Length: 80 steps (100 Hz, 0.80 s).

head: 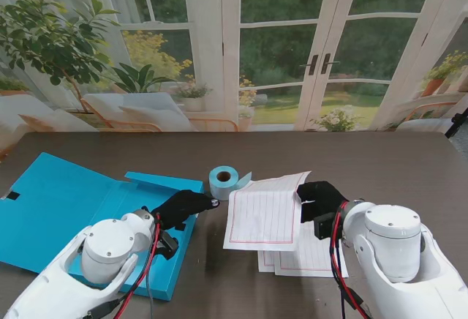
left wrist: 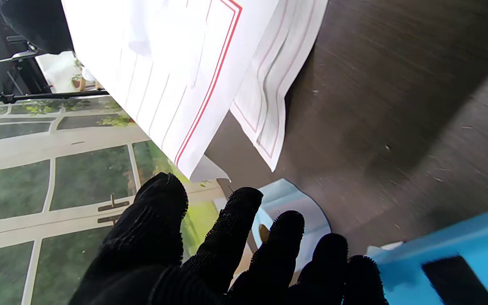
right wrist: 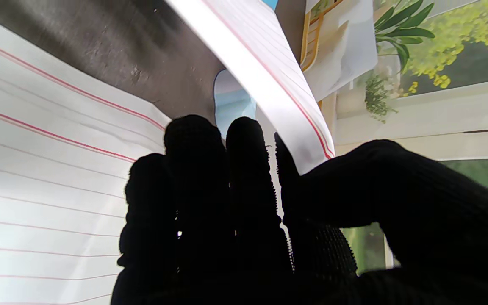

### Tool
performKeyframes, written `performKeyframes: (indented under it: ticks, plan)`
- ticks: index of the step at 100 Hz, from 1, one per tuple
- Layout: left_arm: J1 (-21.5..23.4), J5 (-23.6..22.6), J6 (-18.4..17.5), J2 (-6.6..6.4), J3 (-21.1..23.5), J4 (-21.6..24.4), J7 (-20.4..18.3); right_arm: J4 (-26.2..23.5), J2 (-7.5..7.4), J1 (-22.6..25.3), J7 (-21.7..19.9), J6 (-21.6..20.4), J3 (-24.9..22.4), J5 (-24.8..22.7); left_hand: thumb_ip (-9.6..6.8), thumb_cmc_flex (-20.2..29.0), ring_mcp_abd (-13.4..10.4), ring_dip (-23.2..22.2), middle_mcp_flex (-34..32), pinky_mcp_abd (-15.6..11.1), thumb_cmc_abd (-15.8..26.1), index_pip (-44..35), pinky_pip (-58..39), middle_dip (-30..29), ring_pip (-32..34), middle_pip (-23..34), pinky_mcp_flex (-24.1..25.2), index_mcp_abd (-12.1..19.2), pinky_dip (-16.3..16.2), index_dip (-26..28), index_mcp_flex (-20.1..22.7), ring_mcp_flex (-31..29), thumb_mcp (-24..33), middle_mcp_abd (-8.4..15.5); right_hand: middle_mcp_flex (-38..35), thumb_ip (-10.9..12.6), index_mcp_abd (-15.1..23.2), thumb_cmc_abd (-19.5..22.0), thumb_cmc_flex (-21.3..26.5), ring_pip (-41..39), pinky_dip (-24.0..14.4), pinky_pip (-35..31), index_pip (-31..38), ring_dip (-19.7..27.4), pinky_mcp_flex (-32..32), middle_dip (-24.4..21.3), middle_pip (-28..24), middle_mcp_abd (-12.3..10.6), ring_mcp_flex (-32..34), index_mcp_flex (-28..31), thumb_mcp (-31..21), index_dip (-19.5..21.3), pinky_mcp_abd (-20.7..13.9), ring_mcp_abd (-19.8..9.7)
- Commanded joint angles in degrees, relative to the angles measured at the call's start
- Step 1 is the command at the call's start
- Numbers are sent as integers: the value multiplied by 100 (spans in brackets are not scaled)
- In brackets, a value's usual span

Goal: Peel a label from the label roll, stick it on the side of the file box and file the documents

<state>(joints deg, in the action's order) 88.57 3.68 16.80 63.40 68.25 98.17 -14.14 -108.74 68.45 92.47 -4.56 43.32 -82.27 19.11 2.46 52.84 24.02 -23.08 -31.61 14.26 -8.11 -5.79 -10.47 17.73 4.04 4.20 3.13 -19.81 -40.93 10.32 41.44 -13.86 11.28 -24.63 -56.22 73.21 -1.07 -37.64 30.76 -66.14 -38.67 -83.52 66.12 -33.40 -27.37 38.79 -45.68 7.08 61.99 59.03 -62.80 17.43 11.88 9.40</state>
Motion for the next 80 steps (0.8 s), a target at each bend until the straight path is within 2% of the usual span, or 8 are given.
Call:
performKeyframes:
  ticks: [1,22,42,57,66,80]
  plan:
    - [-140,89,-1,124,-82,-117,-64,-121,10,52,-112,-5,6,31,29,-277,218,-144,-160,37,99,64,-108,117,113,40,-94,74,-184,-59,-120,-192,129,-104,-150,235,27,-204,93,-131,71,-315,36,28,-680,65,-167,-34,227,191,-136,125,56,13]
    - [-556,707,-94,286,-325,-477,117,-292,-11,180,-192,-25,-34,196,1,-800,484,-525,-352,246,119,52,-429,245,341,131,-268,77,-615,-57,-158,-576,27,-261,-145,247,-1,-201,101,-141,72,-324,29,33,-669,80,-169,-14,219,184,-146,145,57,24]
    - [-834,1242,-131,395,-507,-750,120,-351,-24,248,-254,-54,-36,320,11,-962,692,-1256,-619,417,46,-91,-687,589,707,256,-412,-60,-1399,48,96,-821,191,-411,-139,254,-13,-204,107,-149,71,-331,23,34,-662,89,-164,5,214,184,-153,164,70,45]
    - [-957,1287,-88,405,-637,-872,35,-345,-34,261,-301,-73,-27,383,23,-933,841,-1683,-856,521,-8,-225,-829,930,1255,368,-505,-214,-1953,230,359,-836,336,-470,-116,259,-16,-197,110,-147,71,-329,15,37,-637,93,-157,9,198,183,-161,171,53,45]
    - [-976,1382,-71,423,-668,-903,27,-341,-43,269,-334,-82,-20,389,39,-880,909,-1793,-978,554,-46,-277,-873,1098,1640,417,-534,-329,-2235,332,503,-787,441,-504,-113,260,-20,-197,111,-145,73,-324,13,35,-624,99,-161,18,181,166,-165,184,48,52]
    - [-946,1331,-23,426,-671,-866,82,-372,-45,287,-337,-80,-27,395,51,-849,968,-1775,-1026,603,-39,-245,-889,1184,1915,432,-559,-413,-2392,373,501,-731,481,-526,-111,267,-28,-207,118,-148,69,-330,7,33,-615,99,-160,23,174,167,-172,198,42,57]
